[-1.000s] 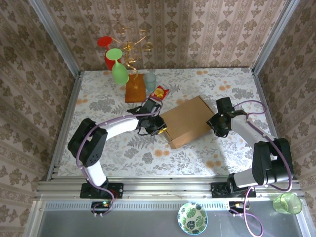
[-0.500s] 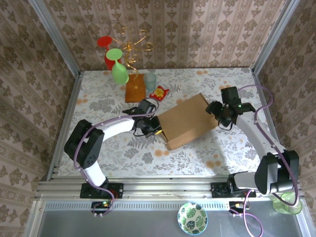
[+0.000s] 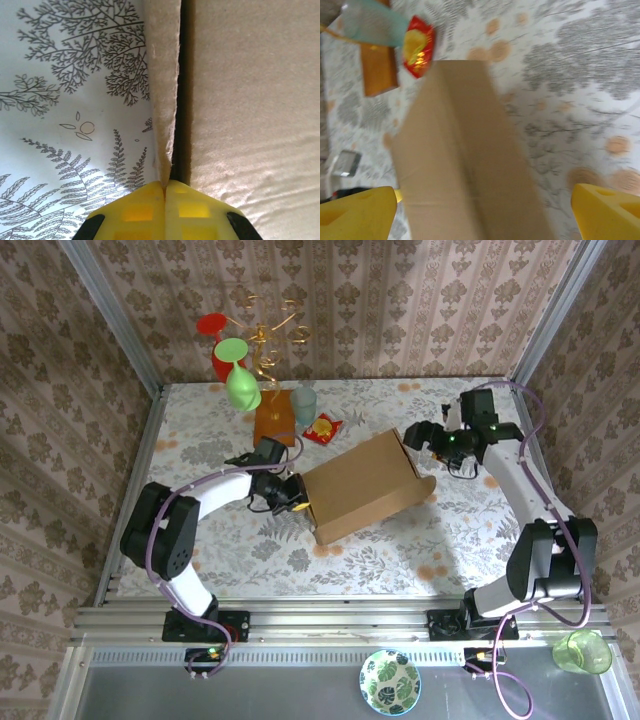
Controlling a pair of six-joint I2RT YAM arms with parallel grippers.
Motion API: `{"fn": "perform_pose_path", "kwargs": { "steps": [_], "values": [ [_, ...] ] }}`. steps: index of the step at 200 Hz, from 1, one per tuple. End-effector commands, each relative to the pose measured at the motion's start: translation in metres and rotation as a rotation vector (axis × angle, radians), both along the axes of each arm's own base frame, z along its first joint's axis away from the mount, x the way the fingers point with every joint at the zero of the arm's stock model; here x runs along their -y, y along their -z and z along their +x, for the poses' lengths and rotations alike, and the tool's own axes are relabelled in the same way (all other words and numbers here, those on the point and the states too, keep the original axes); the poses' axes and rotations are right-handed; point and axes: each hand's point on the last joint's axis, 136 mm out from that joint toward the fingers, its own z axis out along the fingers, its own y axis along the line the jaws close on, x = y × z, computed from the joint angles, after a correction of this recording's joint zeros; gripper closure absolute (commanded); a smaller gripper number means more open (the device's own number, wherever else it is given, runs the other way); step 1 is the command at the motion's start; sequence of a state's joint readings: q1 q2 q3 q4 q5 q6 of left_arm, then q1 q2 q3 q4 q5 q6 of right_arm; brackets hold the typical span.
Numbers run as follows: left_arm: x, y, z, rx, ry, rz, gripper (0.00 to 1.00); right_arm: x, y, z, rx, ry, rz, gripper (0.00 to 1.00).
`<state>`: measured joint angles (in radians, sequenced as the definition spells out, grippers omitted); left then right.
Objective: Fold the paper box
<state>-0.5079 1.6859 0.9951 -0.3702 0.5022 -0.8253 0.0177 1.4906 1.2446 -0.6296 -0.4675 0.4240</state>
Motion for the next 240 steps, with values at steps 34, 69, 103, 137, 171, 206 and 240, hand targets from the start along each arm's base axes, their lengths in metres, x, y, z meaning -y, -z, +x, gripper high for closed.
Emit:
{"fn": "perform_pose_path", "kwargs": {
  "steps": [34,69,103,137,171,206,240],
  "values": [
    [-0.009,0.012,-0.009,-0.037,0.036,0.038,1.00,-0.016,0.016,-0.014,-0.078,-0.161,0.033,0.08],
    [-0.012,0.016,-0.010,-0.044,0.033,0.044,1.00,0.009,0.031,-0.010,-0.073,-0.093,0.007,0.07],
    [-0.013,0.019,-0.010,-0.050,0.034,0.050,1.00,0.008,0.063,-0.003,-0.158,-0.113,0.094,0.07],
    [-0.018,0.023,-0.012,-0.057,0.027,0.059,1.00,-0.001,0.089,-0.008,-0.249,-0.148,0.155,0.06],
    [-0.018,0.024,-0.012,-0.056,0.019,0.055,1.00,-0.014,0.092,-0.007,-0.209,-0.172,0.260,0.05],
    [-0.019,0.026,-0.012,-0.061,0.020,0.059,1.00,-0.031,0.105,-0.013,-0.265,-0.214,0.324,0.10],
    [-0.019,0.028,-0.012,-0.062,0.020,0.059,1.00,-0.042,0.106,-0.010,-0.256,-0.223,0.366,0.15]
  ]
}}
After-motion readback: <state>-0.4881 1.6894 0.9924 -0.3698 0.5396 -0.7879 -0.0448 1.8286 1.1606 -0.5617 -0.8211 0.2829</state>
